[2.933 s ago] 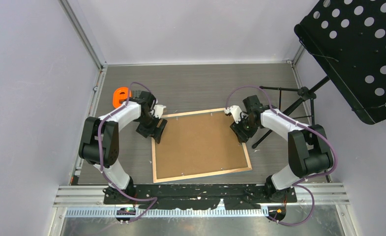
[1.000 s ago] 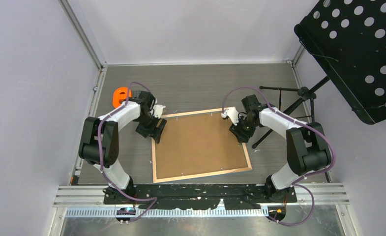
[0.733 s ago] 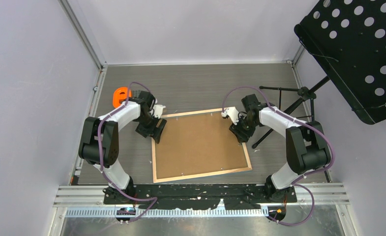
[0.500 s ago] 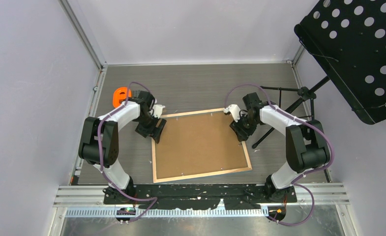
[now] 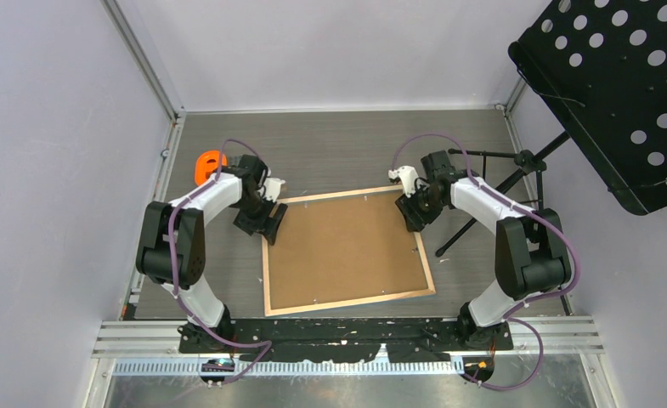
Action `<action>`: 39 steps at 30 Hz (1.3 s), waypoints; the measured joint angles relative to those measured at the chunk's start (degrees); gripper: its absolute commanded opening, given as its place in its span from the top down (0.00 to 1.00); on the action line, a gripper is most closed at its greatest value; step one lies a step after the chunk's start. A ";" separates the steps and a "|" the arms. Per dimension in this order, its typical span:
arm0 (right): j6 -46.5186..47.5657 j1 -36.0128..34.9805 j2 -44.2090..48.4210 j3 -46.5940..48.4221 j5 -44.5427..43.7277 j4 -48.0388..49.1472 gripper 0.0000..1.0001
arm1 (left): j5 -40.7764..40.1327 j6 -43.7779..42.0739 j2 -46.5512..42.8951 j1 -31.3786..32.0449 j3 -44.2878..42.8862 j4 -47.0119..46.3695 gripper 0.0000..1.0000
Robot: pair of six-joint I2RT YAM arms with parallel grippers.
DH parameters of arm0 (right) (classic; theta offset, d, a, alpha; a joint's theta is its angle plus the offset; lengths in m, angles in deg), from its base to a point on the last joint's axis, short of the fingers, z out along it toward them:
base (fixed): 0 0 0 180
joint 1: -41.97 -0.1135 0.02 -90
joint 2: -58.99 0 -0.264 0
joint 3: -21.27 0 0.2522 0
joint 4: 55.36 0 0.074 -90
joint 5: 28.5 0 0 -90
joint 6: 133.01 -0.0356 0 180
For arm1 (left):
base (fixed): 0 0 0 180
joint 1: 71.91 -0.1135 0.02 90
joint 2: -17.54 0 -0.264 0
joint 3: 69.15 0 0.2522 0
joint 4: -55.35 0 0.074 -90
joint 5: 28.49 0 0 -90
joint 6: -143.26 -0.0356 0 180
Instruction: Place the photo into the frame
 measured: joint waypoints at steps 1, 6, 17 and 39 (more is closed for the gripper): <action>-0.31 -0.02 0.00 0.00 -0.02 0.28 0.46 | -0.20 0.04 0.11 0.00 -0.33 -0.02 0.26; -1.49 0.00 0.00 -0.09 -0.04 1.38 0.46 | -1.64 0.09 1.42 -0.04 -2.56 0.11 0.28; -1.86 0.00 0.46 -1.86 -0.85 2.73 0.46 | -3.04 -0.26 2.71 0.09 -3.10 0.42 0.31; -2.29 -0.02 0.46 -3.34 -0.87 3.87 0.47 | -7.17 -0.50 2.71 3.52 -1.42 0.13 0.48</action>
